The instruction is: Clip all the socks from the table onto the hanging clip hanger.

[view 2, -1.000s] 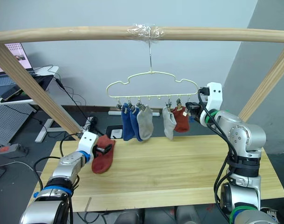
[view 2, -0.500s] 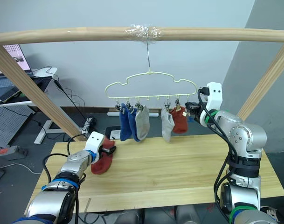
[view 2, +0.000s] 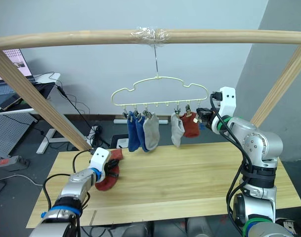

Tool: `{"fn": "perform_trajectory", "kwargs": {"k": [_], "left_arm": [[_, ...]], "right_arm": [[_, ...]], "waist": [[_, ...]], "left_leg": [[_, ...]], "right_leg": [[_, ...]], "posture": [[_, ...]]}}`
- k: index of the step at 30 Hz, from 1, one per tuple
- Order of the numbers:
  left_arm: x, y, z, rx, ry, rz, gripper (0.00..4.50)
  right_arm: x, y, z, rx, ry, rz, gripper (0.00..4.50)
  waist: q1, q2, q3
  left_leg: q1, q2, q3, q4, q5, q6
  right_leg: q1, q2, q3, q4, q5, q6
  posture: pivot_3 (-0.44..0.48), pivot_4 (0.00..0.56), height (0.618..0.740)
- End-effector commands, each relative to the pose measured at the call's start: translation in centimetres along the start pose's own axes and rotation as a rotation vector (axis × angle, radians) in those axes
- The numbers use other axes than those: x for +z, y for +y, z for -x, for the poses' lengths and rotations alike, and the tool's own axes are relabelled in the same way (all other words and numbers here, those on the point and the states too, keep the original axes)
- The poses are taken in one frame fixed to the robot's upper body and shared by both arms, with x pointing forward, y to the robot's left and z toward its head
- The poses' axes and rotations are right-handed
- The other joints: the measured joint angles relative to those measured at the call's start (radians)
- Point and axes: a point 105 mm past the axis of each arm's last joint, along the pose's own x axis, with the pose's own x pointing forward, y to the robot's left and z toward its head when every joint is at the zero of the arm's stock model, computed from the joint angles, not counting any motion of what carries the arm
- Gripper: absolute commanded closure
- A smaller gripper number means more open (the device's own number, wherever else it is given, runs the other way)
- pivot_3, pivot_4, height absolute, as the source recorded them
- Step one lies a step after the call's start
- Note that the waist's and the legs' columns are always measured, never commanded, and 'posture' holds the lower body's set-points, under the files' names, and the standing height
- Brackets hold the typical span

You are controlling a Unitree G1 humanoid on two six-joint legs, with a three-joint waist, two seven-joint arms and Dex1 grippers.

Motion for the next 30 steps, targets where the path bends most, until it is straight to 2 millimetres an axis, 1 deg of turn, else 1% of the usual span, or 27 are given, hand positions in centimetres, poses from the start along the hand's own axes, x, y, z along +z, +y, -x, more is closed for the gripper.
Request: {"fn": "perform_trajectory", "kwargs": {"k": [1, 2, 4, 6, 8, 9, 11, 14, 15, 18, 20, 25, 30], "left_arm": [[-2.7, -4.2, 1.1, -0.169, 0.071, -0.008, 4.49], [-2.6, -5.2, 1.6, -0.206, 0.056, -0.021, 4.49], [-1.7, -6.8, 2.7, -0.270, 0.001, -0.047, 4.49], [0.8, -8.4, 3.6, -0.321, -0.128, -0.043, 4.49], [3.8, -10.2, 4.7, -0.382, -0.264, 0.034, 4.49], [5.0, -11.2, 5.2, -0.417, -0.315, 0.036, 4.49], [6.8, -13.1, 6.3, -0.493, -0.397, -0.005, 4.49], [10.2, -15.6, 7.5, -0.560, -0.549, -0.068, 4.49], [11.4, -16.3, 7.7, -0.567, -0.601, -0.076, 4.49], [13.5, -17.9, 8.0, -0.578, -0.691, -0.104, 4.49], [14.5, -18.8, 7.9, -0.574, -0.740, -0.141, 4.49], [15.6, -19.6, 7.1, -0.541, -0.789, -0.188, 4.49], [16.7, -21.1, 6.5, -0.550, -0.838, -0.217, 4.49]], "right_arm": [[1.0, 0.3, 0.4, 0.014, -0.043, 0.013, 4.50], [0.9, 0.2, 0.4, 0.013, -0.042, 0.013, 4.50], [0.9, 0.2, 0.4, 0.014, -0.041, 0.013, 4.50], [1.0, 0.2, 0.5, 0.019, -0.039, 0.004, 4.50], [1.1, 0.1, 0.6, 0.021, -0.029, -0.072, 4.50], [1.1, 0.1, 0.7, 0.020, -0.021, -0.115, 4.50], [1.2, 0.1, 0.8, 0.022, -0.007, -0.195, 4.50], [1.5, 0.5, 1.2, 0.032, 0.023, -0.256, 4.50], [1.5, 0.6, 1.3, 0.033, 0.034, -0.278, 4.50], [1.5, 0.8, 1.3, 0.029, 0.043, -0.326, 4.50], [1.5, 0.9, 1.2, 0.026, 0.033, -0.362, 4.50], [1.5, 1.1, 1.1, 0.023, 0.021, -0.415, 4.50], [1.3, 1.7, 1.0, 0.026, 0.018, -0.457, 4.50]], "waist": [[0.001, 0.000, 0.000], [0.001, 0.000, 0.000], [0.002, 0.000, 0.000], [0.005, 0.000, 0.002], [0.009, -0.002, 0.004], [0.012, -0.002, 0.005], [0.015, -0.002, 0.005], [0.015, -0.001, 0.005], [0.015, -0.001, 0.005], [0.012, -0.001, 0.005], [0.009, -0.001, 0.005], [0.007, -0.001, 0.005], [0.004, -0.001, 0.006]], "left_leg": [[0.000, 0.000, 0.000, 0.000, 0.000, 0.000], [0.000, 0.000, 0.000, 0.000, 0.000, 0.000], [0.000, 0.000, 0.000, -0.001, 0.000, 0.000], [0.000, 0.001, 0.000, -0.001, 0.000, 0.000], [-0.001, 0.001, -0.001, 0.000, 0.000, 0.000], [-0.002, 0.001, -0.001, 0.000, 0.000, 0.000], [-0.003, 0.003, -0.001, 0.001, 0.000, 0.000], [-0.003, 0.002, 0.001, 0.001, 0.000, 0.000], [-0.003, 0.002, 0.001, 0.000, 0.000, 0.000], [-0.004, 0.002, 0.001, 0.000, 0.000, 0.000], [-0.004, 0.002, 0.001, -0.001, 0.000, 0.000], [-0.005, 0.001, 0.001, 0.000, 0.000, 0.000], [-0.005, 0.001, 0.001, 0.000, 0.000, 0.001]], "right_leg": [[0.000, 0.000, 0.000, 0.000, 0.001, -0.002], [0.000, 0.000, 0.000, 0.000, 0.002, -0.003], [0.000, 0.000, 0.000, -0.001, 0.001, -0.003], [0.000, 0.000, 0.000, -0.001, 0.000, 0.000], [-0.001, 0.000, -0.001, -0.001, 0.000, 0.000], [-0.001, 0.000, -0.001, -0.001, 0.000, 0.000], [-0.001, 0.000, -0.002, -0.001, 0.000, 0.000], [-0.001, 0.001, -0.002, -0.001, 0.000, -0.001], [-0.001, 0.001, -0.001, -0.002, 0.001, -0.003], [-0.001, 0.001, -0.001, -0.004, 0.002, -0.005], [-0.001, 0.001, -0.002, -0.004, 0.002, -0.005], [-0.001, 0.001, -0.001, -0.004, 0.002, -0.005], [-0.001, 0.002, -0.001, -0.004, 0.000, -0.001]], "posture": [[-0.054, 0.140, 0.740], [-0.053, 0.140, 0.740], [-0.052, 0.139, 0.740], [-0.047, 0.141, 0.740], [-0.046, 0.141, 0.740], [-0.046, 0.141, 0.740], [-0.052, 0.142, 0.740], [-0.059, 0.141, 0.740], [-0.068, 0.141, 0.740], [-0.079, 0.139, 0.740], [-0.079, 0.139, 0.740], [-0.094, 0.140, 0.740], [-0.100, 0.142, 0.740]]}}
